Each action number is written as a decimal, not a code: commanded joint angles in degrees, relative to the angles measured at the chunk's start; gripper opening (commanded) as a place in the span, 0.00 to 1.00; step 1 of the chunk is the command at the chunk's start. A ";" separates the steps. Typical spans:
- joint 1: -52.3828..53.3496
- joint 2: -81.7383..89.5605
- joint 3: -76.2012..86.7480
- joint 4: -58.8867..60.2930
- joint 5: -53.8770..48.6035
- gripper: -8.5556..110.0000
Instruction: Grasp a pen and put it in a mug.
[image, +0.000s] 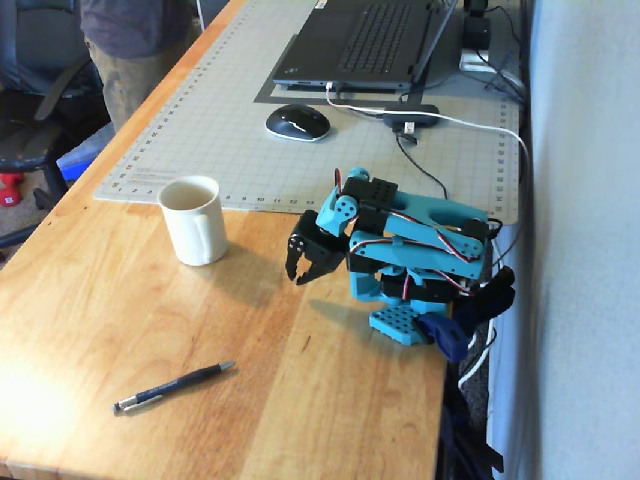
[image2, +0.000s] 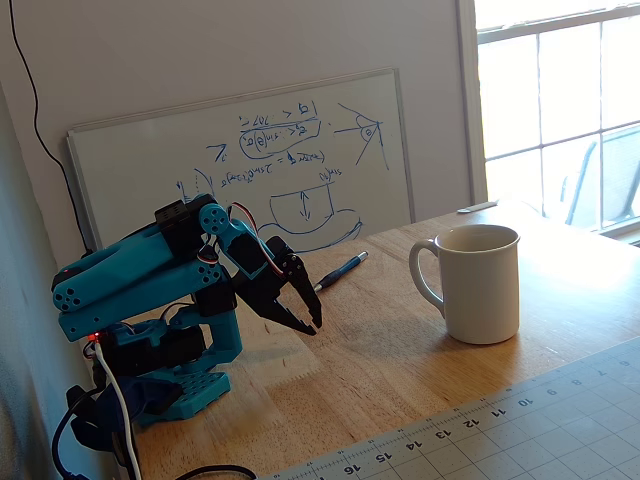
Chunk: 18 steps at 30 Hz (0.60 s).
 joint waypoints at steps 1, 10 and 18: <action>-0.35 1.49 -0.26 -0.62 0.09 0.09; -0.35 1.49 -0.26 -0.62 0.09 0.09; -0.18 0.62 -0.88 -0.70 0.26 0.09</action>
